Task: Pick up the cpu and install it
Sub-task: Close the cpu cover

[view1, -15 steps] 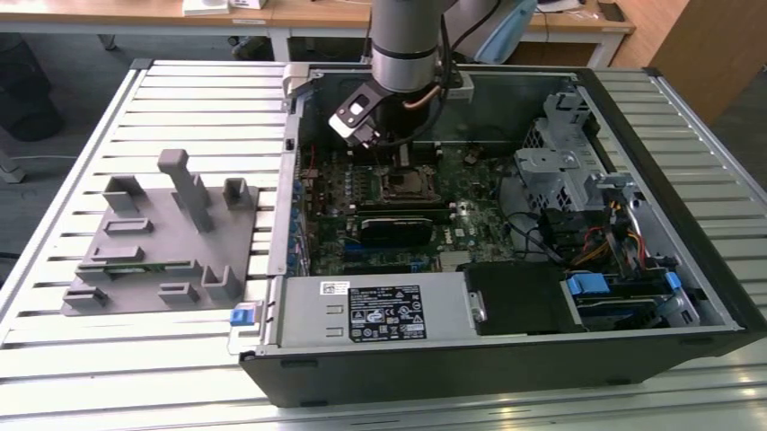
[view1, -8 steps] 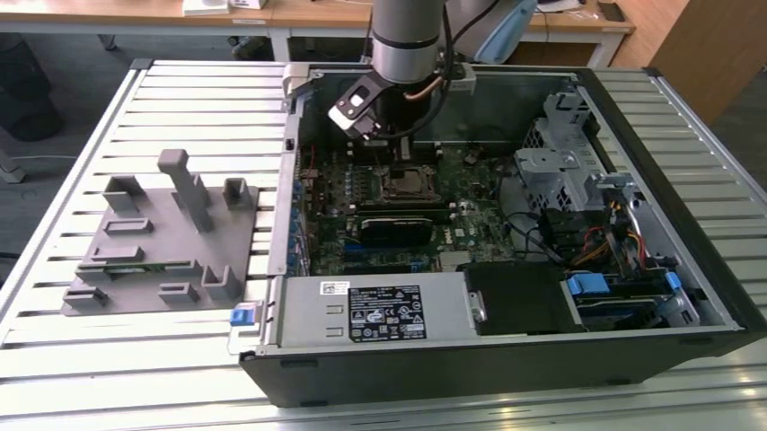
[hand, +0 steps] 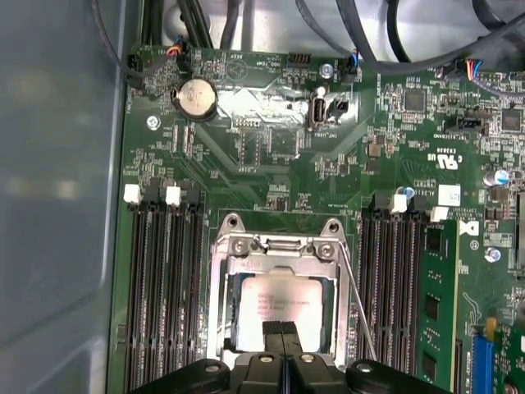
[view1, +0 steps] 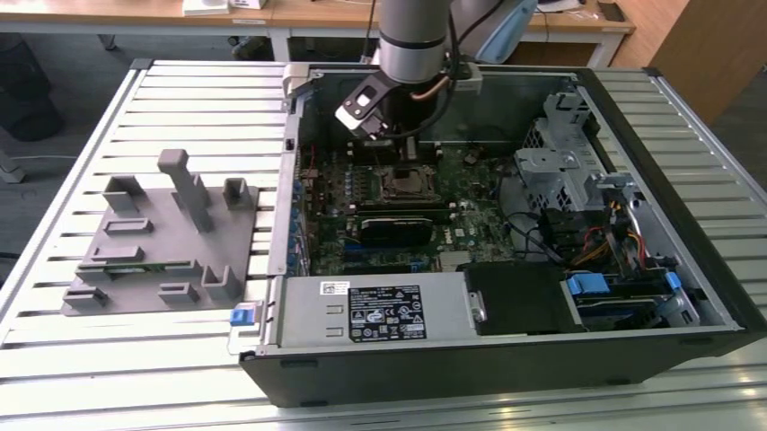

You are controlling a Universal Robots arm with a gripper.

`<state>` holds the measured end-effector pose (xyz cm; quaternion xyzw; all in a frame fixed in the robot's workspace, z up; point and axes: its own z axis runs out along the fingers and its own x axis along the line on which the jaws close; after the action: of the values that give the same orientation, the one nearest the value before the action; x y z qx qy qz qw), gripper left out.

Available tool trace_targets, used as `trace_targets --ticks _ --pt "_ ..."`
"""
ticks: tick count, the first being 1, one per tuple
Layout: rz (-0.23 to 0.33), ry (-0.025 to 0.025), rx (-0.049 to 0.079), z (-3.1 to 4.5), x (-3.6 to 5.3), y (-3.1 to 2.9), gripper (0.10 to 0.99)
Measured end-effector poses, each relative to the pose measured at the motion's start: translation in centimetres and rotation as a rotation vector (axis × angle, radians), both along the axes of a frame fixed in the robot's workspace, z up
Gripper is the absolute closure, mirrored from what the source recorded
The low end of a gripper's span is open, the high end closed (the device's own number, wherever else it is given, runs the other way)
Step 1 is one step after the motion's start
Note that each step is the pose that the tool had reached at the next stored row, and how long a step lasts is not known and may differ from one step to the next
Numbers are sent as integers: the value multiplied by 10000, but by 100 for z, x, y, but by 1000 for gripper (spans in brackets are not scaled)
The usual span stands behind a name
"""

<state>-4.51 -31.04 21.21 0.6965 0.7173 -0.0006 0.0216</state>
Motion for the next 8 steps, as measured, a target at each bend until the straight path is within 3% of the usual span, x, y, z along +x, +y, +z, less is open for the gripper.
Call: trace_targets --ticks 8 --pt "1 0 0 0 57 0 980"
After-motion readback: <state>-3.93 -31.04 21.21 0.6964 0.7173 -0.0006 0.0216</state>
